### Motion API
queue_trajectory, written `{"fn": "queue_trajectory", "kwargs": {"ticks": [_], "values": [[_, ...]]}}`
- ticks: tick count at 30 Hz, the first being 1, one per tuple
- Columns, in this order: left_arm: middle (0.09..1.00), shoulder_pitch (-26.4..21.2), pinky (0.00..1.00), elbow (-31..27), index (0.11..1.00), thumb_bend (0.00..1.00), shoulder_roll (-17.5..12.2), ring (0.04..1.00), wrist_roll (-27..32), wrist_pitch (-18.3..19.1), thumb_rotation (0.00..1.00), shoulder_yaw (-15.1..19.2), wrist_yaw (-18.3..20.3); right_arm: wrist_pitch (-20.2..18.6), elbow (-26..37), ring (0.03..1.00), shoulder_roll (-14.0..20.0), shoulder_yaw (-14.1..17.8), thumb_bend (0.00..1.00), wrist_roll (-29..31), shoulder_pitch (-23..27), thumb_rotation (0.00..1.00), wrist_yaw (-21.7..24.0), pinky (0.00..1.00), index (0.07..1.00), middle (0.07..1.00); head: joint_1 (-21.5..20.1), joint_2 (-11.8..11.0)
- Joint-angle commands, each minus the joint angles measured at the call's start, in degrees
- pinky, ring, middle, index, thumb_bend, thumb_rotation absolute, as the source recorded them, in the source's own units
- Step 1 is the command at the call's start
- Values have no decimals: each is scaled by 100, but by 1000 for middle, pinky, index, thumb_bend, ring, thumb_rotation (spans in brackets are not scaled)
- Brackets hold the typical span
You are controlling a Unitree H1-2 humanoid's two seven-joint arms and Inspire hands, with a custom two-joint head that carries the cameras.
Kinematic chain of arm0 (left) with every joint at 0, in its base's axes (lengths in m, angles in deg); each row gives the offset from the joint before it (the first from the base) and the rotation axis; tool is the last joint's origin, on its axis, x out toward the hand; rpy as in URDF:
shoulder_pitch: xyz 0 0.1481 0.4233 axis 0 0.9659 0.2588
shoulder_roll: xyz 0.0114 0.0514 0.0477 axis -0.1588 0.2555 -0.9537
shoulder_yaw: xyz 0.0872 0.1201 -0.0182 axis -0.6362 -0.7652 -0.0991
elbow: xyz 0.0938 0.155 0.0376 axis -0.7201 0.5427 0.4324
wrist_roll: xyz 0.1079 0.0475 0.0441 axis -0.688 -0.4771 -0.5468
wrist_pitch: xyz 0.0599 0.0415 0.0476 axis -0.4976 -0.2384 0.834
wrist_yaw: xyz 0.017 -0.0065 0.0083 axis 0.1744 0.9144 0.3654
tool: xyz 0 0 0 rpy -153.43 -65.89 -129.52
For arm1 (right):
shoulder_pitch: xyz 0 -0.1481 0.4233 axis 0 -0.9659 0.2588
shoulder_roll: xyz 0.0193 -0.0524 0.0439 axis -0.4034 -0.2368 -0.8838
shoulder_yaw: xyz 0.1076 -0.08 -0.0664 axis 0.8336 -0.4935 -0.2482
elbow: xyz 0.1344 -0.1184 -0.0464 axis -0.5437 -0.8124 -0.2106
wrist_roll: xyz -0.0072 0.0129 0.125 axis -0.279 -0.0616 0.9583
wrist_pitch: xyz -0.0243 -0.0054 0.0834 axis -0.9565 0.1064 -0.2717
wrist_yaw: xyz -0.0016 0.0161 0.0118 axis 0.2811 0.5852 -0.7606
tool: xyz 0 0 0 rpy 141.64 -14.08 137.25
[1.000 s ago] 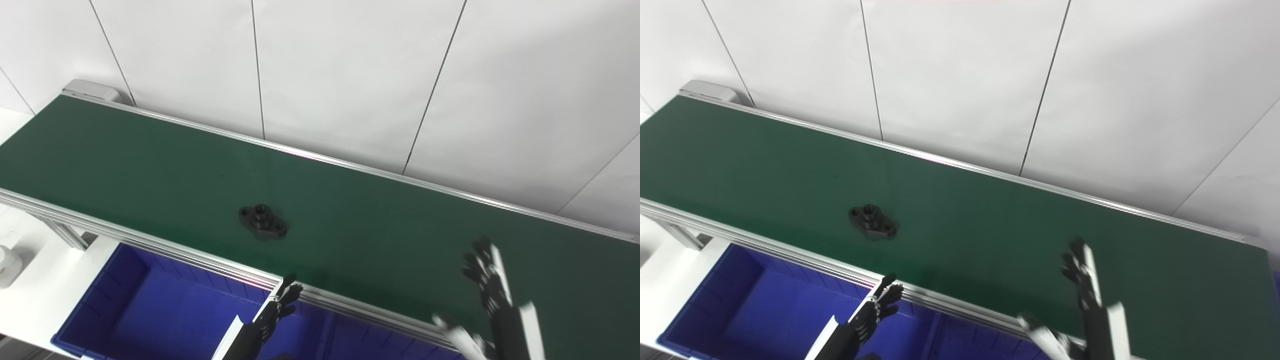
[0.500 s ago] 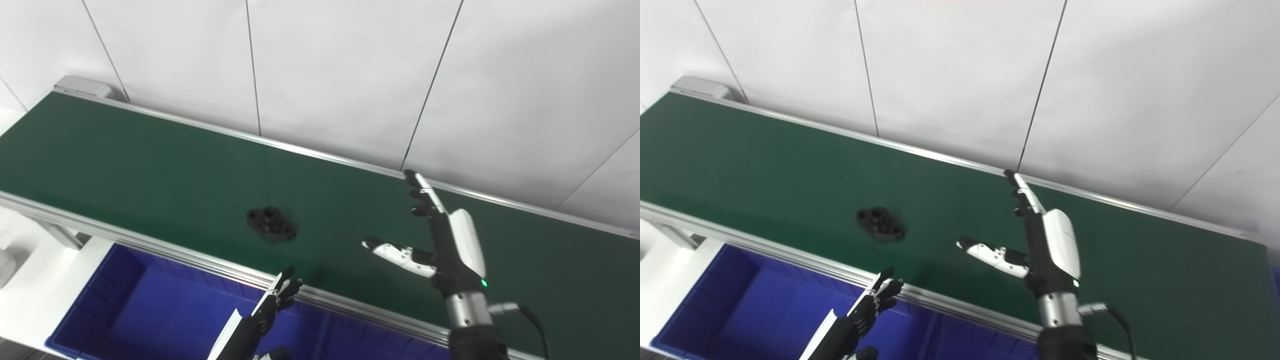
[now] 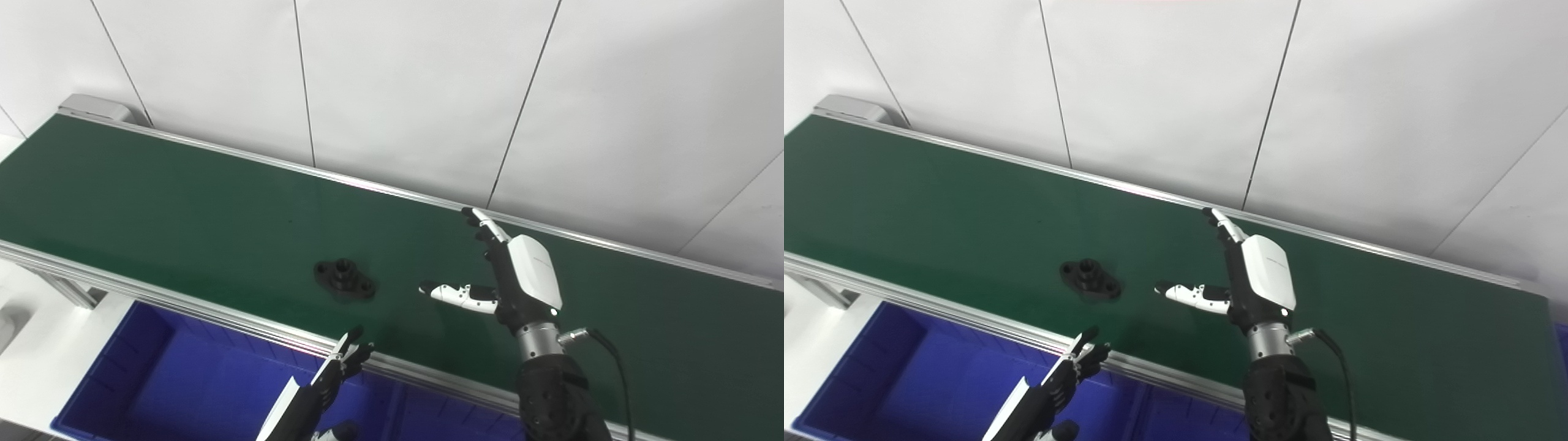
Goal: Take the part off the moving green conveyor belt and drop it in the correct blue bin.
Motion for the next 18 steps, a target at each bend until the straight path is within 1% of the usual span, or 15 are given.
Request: {"fn": "queue_trajectory", "kwargs": {"ticks": [1,3,7,10,13,18], "values": [[914,-6,935,-120,981,769,0,924,26,-109,861,-3,31,-145,11,760,-39,-129,910,-265,312,514,-112,634,871,820,1,7],[911,-4,934,-132,979,769,7,922,19,-111,860,-7,33,-261,-33,754,-34,-247,912,-495,399,517,-50,635,868,814,18,20],[910,32,926,-194,977,772,34,921,-10,-76,857,-17,27,-654,24,759,-21,-524,902,-985,540,527,366,658,868,814,23,47],[910,46,926,-206,974,775,54,920,-20,-86,857,-30,24,-846,19,739,-50,-691,904,-1269,612,499,578,639,850,805,40,54],[910,62,923,-214,973,777,77,922,-28,-85,856,-41,23,-949,-31,725,-107,-810,911,-1402,653,482,647,623,840,797,48,64],[909,91,913,-257,973,781,140,919,-68,-51,853,-60,1,-982,-161,700,-170,-938,913,-1441,644,474,596,593,835,790,81,94]]}}
